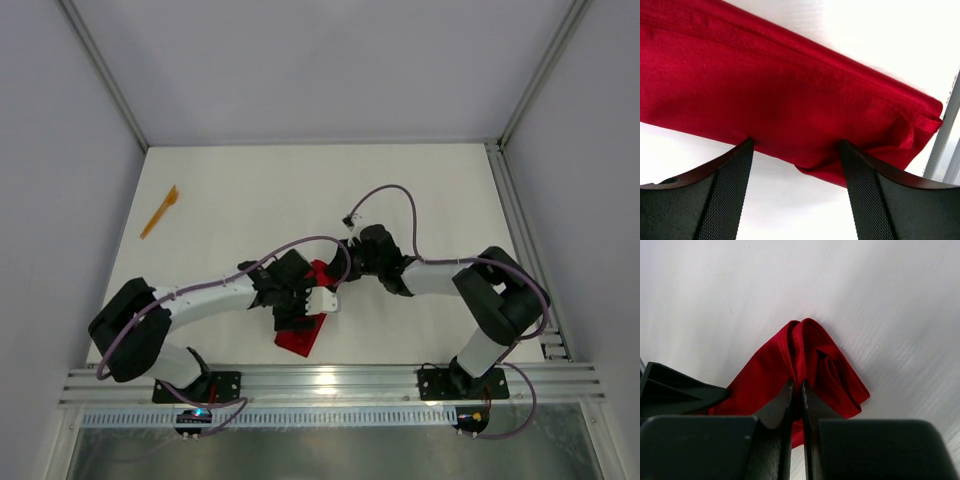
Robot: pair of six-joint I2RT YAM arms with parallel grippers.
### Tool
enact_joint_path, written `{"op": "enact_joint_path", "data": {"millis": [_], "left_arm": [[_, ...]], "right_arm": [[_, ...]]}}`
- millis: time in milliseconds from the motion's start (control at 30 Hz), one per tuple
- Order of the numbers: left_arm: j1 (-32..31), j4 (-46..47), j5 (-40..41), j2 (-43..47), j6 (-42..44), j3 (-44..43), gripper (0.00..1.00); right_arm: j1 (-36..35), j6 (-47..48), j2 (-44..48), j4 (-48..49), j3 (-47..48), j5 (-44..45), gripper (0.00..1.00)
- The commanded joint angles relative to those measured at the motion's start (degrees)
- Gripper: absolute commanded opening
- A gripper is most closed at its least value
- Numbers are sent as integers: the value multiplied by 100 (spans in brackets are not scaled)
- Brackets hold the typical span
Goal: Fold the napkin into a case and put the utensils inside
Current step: Fold the 2/3-rectangle-folded napkin.
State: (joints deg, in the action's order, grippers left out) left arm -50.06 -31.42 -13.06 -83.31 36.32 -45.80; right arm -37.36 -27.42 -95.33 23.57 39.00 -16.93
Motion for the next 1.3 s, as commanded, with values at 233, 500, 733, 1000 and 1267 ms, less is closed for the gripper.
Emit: {"op": "enact_joint_path", "data": {"millis": [233, 500, 733, 1000, 1267], "left_arm": [[-319, 883, -145, 8, 130, 361, 76], [-408, 751, -197, -98, 174, 300, 76], [-408, 786, -162, -115, 209, 309, 75], [-408, 795, -118, -142, 297, 309, 75], [-408, 786, -144, -142, 315, 317, 75]], "right_arm": [[27, 79, 288, -406, -24, 778, 4], [19, -18, 278, -590, -183, 1270, 16], [19, 360, 497, -1065, -33, 1551, 42], [-183, 887, 1631, -1900, -16, 2457, 54], [-386, 756, 1168, -1180, 97, 1166, 50]]}}
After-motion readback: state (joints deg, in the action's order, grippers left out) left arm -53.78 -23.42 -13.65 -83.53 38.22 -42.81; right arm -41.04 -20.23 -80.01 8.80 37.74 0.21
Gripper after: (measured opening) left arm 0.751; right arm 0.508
